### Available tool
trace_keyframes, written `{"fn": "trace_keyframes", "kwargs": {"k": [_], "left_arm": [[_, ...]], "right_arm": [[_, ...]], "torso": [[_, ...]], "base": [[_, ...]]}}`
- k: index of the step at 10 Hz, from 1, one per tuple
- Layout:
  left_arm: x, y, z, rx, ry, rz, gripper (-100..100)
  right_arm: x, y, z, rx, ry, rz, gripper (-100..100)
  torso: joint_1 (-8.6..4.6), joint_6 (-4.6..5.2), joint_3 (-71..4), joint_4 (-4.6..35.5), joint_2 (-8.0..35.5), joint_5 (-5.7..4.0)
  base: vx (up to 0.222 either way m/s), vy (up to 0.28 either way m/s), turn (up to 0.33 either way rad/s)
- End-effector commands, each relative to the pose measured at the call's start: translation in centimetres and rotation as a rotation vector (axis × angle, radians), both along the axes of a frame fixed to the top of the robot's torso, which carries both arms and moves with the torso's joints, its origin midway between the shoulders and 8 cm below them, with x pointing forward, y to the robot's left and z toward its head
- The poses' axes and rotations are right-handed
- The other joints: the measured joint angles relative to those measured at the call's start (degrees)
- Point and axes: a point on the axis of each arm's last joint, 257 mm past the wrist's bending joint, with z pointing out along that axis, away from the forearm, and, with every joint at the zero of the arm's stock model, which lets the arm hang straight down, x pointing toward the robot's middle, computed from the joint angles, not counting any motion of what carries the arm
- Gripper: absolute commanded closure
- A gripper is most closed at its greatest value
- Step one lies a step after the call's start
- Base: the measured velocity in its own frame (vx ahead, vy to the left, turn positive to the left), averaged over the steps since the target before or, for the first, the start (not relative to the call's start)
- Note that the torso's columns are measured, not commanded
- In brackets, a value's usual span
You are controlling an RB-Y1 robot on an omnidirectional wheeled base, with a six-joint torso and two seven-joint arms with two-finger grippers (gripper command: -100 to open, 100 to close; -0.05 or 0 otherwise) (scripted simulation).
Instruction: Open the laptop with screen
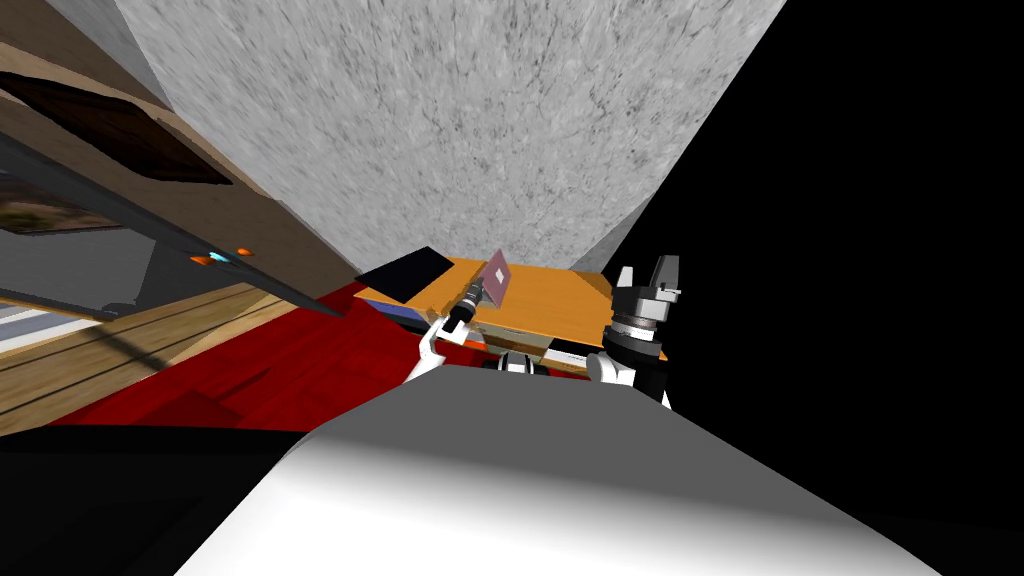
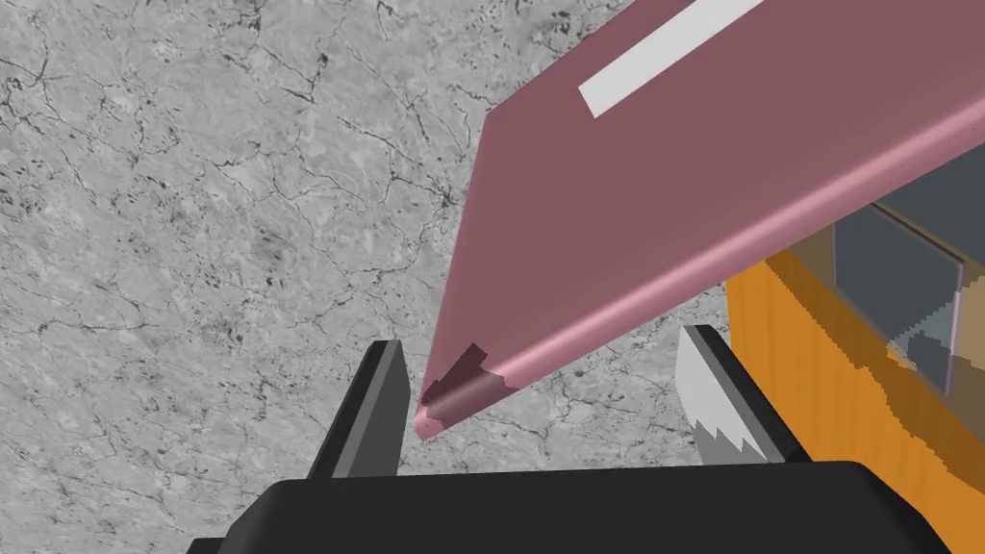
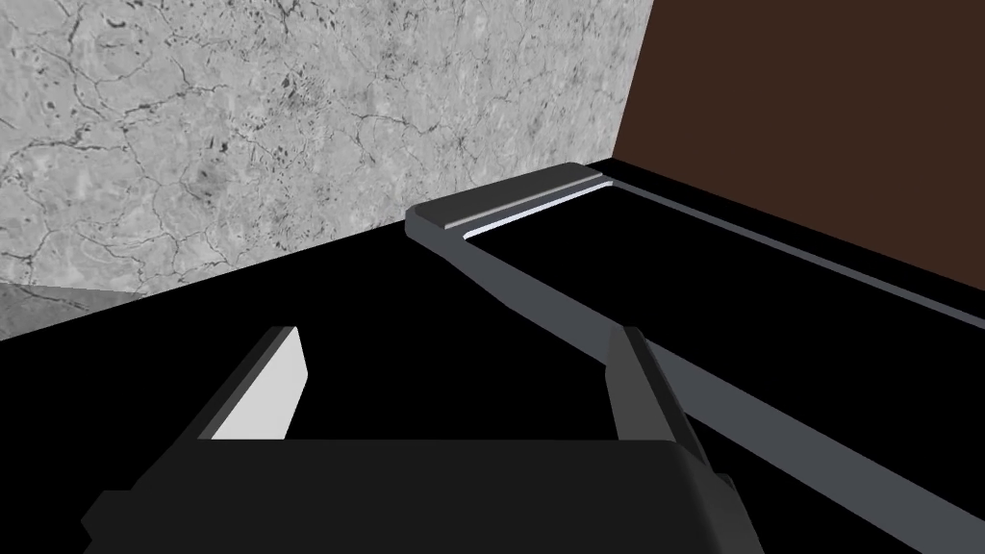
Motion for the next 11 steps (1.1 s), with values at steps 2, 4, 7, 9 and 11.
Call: {"fn": "trace_keyframes", "kwargs": {"k": [2,4,7,9,11], "left_arm": [[0.2,-0.7,-1.5,-0.137,0.019,-0.002,100],[0.3,-1.1,-2.3,-0.224,0.029,-0.002,100],[0.4,-1.8,-3.6,-0.355,0.042,0.001,100],[0.5,-1.9,-4.3,-0.387,0.053,0.005,100],[0.0,-2.6,-5.9,-0.485,0.062,0.004,100]], "right_arm": [[0.0,0.0,0.0,0.000,0.000,0.000,0],[0.0,0.0,0.0,0.000,0.000,0.000,0],[0.0,0.0,0.0,0.000,0.000,0.000,0],[0.0,0.0,0.0,0.000,0.000,0.000,0],[0.0,0.0,0.0,0.000,0.000,0.000,0]], "torso": [[-0.24,0.05,0.09,0.03,0.17,-0.09],[-0.17,-0.01,0.09,0.09,0.19,-0.09],[-0.20,-0.04,0.14,0.17,0.27,-0.13],[-0.09,-0.03,0.16,0.15,0.28,-0.08],[-0.33,0.00,0.12,0.16,0.24,-0.18]], "base": [[0.004,0.111,-0.003],[0.005,0.118,-0.016],[0.007,0.104,-0.006],[-0.001,0.098,-0.010],[0.014,0.069,-0.024]]}}
